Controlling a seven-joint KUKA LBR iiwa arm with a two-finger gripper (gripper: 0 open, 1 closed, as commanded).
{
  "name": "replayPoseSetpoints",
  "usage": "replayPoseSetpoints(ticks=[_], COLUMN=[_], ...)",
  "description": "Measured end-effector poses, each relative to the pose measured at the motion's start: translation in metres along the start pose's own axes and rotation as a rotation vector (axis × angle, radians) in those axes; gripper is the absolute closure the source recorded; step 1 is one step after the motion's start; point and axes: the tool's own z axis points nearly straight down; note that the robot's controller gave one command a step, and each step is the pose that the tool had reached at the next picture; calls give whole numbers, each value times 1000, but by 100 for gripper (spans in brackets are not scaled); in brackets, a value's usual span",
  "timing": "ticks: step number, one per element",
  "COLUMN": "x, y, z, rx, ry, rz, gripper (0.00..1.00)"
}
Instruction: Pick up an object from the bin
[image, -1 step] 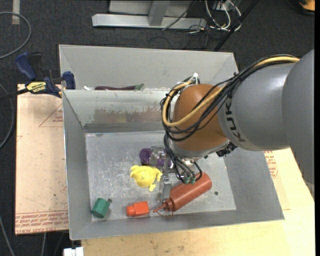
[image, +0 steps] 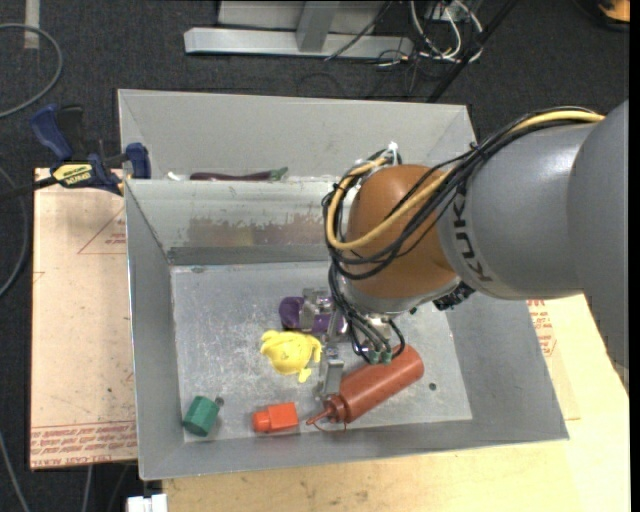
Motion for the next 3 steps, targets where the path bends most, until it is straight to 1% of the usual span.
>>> replayPoseSetpoints(ticks=[1,2,3], x=[-29,-35,-59], y=[-45,-57,-80], z=[37,35,43], rx=[-2,0,-3], ry=[-1,2,-6], rz=[106,174,266], gripper=[0,0,0])
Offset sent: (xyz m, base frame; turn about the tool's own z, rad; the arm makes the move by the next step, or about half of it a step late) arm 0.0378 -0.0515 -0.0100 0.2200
